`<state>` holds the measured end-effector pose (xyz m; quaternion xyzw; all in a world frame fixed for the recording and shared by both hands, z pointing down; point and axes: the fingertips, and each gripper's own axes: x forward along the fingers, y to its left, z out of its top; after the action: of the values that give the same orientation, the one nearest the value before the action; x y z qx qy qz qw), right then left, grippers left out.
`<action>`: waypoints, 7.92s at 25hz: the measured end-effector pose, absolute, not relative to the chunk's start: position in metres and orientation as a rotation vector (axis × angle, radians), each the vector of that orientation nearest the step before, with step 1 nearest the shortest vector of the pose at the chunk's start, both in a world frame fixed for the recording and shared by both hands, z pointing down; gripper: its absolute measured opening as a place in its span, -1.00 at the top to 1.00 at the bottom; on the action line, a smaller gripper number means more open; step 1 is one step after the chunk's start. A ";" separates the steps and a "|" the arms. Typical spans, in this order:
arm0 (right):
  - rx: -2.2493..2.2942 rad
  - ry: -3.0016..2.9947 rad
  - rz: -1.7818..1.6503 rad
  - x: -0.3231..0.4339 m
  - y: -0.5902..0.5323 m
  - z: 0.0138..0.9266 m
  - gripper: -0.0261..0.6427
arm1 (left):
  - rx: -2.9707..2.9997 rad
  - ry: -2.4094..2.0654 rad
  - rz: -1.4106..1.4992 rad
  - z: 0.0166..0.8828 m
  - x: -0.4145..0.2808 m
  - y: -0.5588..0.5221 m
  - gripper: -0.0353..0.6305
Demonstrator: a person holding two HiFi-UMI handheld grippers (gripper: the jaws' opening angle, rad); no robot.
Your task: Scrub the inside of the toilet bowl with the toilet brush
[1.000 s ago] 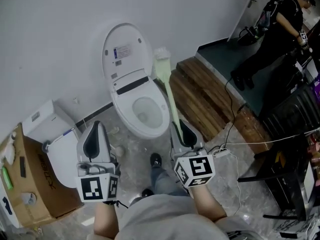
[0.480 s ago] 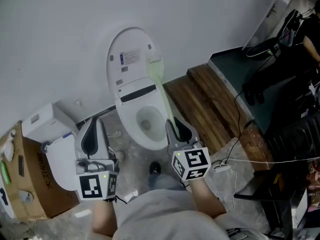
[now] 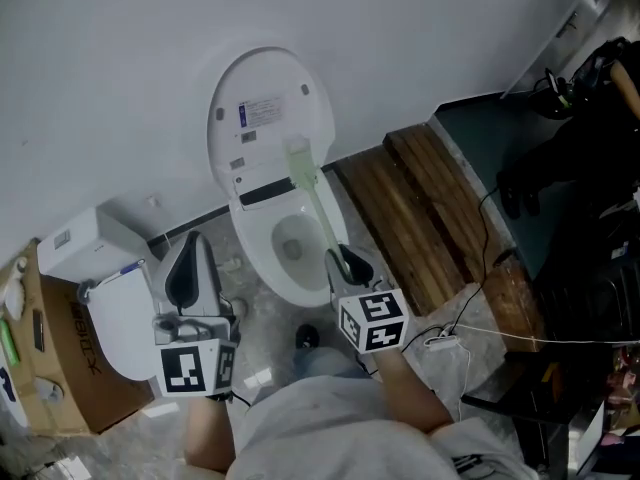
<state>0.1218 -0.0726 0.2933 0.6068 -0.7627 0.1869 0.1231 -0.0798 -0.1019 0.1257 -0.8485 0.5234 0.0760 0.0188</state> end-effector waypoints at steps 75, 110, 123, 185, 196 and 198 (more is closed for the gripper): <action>1.492 -1.514 1.455 0.126 -0.133 0.726 0.68 | -2.995 1.259 -0.074 0.376 -0.031 -0.238 0.88; 1.590 -1.332 1.204 0.127 -0.192 0.785 0.69 | -3.168 1.073 -0.109 0.447 -0.050 -0.280 0.88; 1.386 -1.456 1.231 0.089 -0.189 0.793 0.69 | -3.145 1.091 -0.101 0.448 -0.058 -0.284 0.88; 0.262 -1.296 0.295 0.179 -0.051 0.771 0.69 | -3.067 1.339 -0.070 0.432 0.001 -0.215 0.88; 0.245 -1.151 0.164 0.207 -0.058 0.773 0.70 | -3.013 1.431 -0.063 0.430 -0.003 -0.211 0.88; 0.260 -1.140 0.161 0.214 -0.059 0.773 0.70 | -3.007 1.441 -0.067 0.432 -0.005 -0.210 0.88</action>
<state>0.2136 -0.0594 0.7731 0.1228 -0.5376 0.0760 0.8308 -0.0049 -0.2103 0.4318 -0.8974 0.4301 -0.0199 -0.0965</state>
